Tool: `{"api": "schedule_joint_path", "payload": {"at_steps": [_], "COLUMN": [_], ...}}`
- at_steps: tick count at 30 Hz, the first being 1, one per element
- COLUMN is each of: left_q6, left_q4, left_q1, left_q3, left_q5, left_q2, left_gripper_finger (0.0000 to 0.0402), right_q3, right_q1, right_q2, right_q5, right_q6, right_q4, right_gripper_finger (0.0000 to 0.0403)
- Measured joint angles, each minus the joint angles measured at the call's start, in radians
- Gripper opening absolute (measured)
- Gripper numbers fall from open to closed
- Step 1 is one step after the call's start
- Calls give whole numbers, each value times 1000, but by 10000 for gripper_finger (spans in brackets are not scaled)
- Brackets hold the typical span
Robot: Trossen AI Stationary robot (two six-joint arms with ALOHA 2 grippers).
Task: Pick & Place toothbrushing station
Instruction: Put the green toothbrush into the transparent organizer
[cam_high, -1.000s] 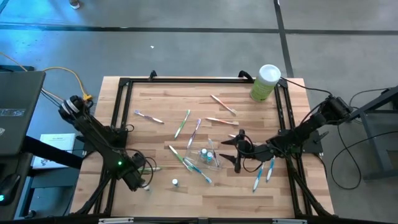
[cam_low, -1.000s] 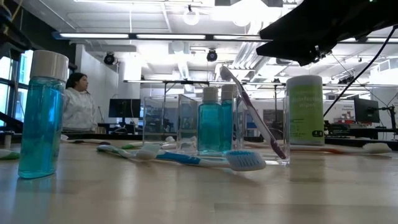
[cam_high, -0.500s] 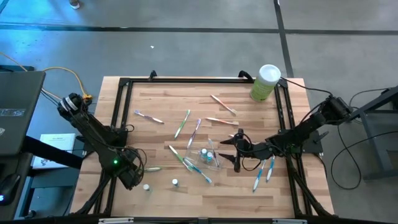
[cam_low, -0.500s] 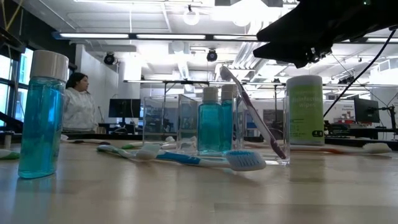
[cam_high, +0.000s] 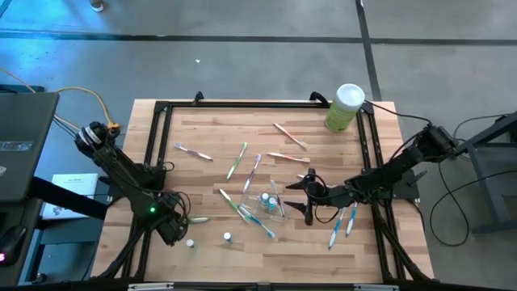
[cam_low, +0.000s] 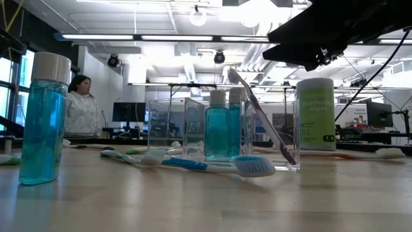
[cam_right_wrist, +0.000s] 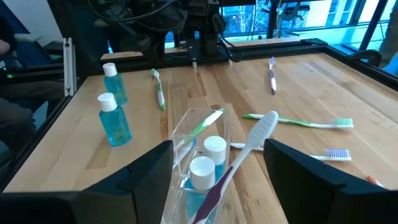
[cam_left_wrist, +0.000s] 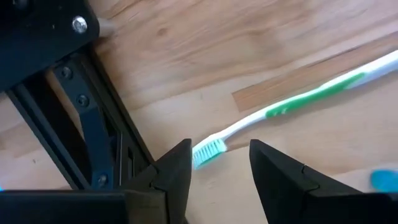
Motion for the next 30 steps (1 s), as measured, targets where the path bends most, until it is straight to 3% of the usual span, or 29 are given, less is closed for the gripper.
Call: {"api": "schedule_joint_path", "payload": {"at_steps": [13, 17, 30], "left_q6": [124, 74, -60], "left_q4": [56, 50, 50], "left_q1": [-6, 9, 14], "left_q3": [-1, -2, -2], "left_q5": [23, 79, 86], "left_q2": [76, 81, 81], "left_gripper_finger": [154, 154, 154], "right_q3": [0, 0, 0], "right_q1": [0, 0, 0], "right_q2": [1, 1, 1], "right_q5": [0, 0, -24], "right_q6": [0, 12, 26], "right_q4": [-8, -16, -37], "right_gripper_finger": [243, 243, 243]}}
